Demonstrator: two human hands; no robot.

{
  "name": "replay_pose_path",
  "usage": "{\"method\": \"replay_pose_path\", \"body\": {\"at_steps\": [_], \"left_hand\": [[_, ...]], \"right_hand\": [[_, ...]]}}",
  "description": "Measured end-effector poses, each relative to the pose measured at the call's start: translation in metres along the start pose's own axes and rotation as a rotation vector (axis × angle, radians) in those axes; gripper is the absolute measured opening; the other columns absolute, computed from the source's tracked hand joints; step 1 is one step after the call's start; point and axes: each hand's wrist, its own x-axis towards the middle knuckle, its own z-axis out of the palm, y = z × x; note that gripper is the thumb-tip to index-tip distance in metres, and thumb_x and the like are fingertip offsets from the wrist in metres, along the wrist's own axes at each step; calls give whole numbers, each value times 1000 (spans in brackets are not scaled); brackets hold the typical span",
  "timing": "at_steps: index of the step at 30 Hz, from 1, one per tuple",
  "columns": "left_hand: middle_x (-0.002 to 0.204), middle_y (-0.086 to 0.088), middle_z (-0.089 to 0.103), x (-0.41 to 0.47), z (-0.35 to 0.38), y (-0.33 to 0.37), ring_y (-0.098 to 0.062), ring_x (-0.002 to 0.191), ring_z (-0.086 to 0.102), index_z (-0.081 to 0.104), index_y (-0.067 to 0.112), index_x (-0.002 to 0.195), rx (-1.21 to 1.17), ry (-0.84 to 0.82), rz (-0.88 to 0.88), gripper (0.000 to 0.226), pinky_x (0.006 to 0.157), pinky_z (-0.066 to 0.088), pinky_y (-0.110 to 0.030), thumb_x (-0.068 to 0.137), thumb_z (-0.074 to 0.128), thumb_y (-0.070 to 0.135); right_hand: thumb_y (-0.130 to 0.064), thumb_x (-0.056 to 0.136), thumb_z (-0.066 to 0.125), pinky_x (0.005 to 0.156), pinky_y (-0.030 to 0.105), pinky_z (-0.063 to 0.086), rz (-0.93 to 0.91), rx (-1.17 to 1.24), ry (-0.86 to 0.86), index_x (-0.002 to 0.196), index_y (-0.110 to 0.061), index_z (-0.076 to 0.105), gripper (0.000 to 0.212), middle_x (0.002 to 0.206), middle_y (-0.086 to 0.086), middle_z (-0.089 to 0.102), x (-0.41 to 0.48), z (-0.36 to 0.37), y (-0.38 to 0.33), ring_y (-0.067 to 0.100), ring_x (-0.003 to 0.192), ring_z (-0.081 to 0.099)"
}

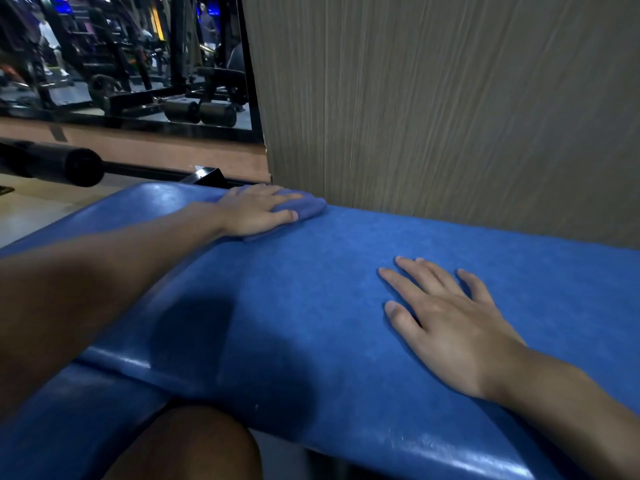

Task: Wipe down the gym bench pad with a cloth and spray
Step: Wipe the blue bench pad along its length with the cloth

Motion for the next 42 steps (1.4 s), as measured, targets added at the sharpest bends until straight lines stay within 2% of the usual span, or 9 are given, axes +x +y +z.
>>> {"method": "replay_pose_path", "body": {"at_steps": [3, 10, 13, 16, 21, 28, 34, 38, 42], "left_hand": [[165, 11, 12, -36, 4, 19, -13, 152, 7, 13, 62, 146, 32, -16, 49, 76, 120, 6, -46, 73, 11, 82], [158, 20, -23, -163, 5, 60, -9, 149, -19, -16, 74, 130, 146, -66, 417, 60, 121, -4, -40, 72, -13, 86], [160, 18, -23, -197, -3, 62, -9, 147, -26, -13, 70, 138, 132, -91, 480, 56, 120, -13, -42, 84, -1, 78], [163, 18, -15, -204, -7, 76, -10, 148, -25, -9, 71, 137, 97, -117, 359, 62, 119, -14, -47, 77, 2, 85], [165, 9, -10, -183, 7, 90, -18, 152, -11, -18, 84, 116, 89, -98, 212, 52, 120, -4, -51, 70, 5, 85], [164, 6, 17, -85, 6, 21, -14, 150, 12, 11, 72, 138, 1, 22, 67, 71, 117, 13, -57, 69, 8, 90], [157, 8, 31, -6, -4, -27, -25, 145, 26, 21, 70, 138, -41, 11, -179, 76, 111, 19, -63, 66, 9, 93], [161, 8, 25, -18, -1, -15, -22, 149, 19, 23, 63, 143, -23, 4, -183, 67, 115, 12, -62, 80, 13, 80], [164, 10, 18, -74, 0, 18, -15, 150, 13, 22, 63, 143, -22, 0, -61, 75, 118, 9, -53, 72, 7, 81]], "right_hand": [[-62, 81, -9, 120, 44, -5, 7, 8, -14, 152, -42, 4, 74, 162, -18, -3, 0, -1, -1, 2, 147, -10], [-54, 98, 13, 121, 44, -5, 18, 21, -26, 153, -40, 12, 57, 163, -16, 2, -4, -4, -3, 5, 149, -5], [-53, 99, 12, 120, 47, -5, 21, 18, -35, 154, -40, 14, 56, 164, -15, 3, -6, -5, -3, 6, 150, -4], [-49, 101, 15, 118, 55, -6, 27, -69, -26, 152, -39, 18, 53, 164, -13, 6, -5, -9, -7, 11, 150, -4], [-49, 101, 20, 119, 53, -2, -5, 65, -46, 152, -40, 19, 52, 164, -11, 6, 8, -9, -25, 12, 151, -2], [-57, 96, 9, 119, 51, -5, -13, -4, -55, 152, -40, 7, 59, 164, -13, -4, 13, -1, -26, 11, 150, -11], [-58, 94, 5, 119, 52, -6, -19, -8, -44, 151, -43, 1, 59, 163, -13, -8, 12, 1, -26, 11, 149, -15], [-59, 94, 4, 119, 52, -6, -16, -12, -56, 152, -43, 0, 60, 163, -13, -9, 12, 0, -26, 12, 149, -15], [-60, 94, 6, 118, 53, -5, -13, 3, -47, 152, -42, 4, 61, 164, -12, -5, 13, 1, -26, 13, 149, -11]]}}
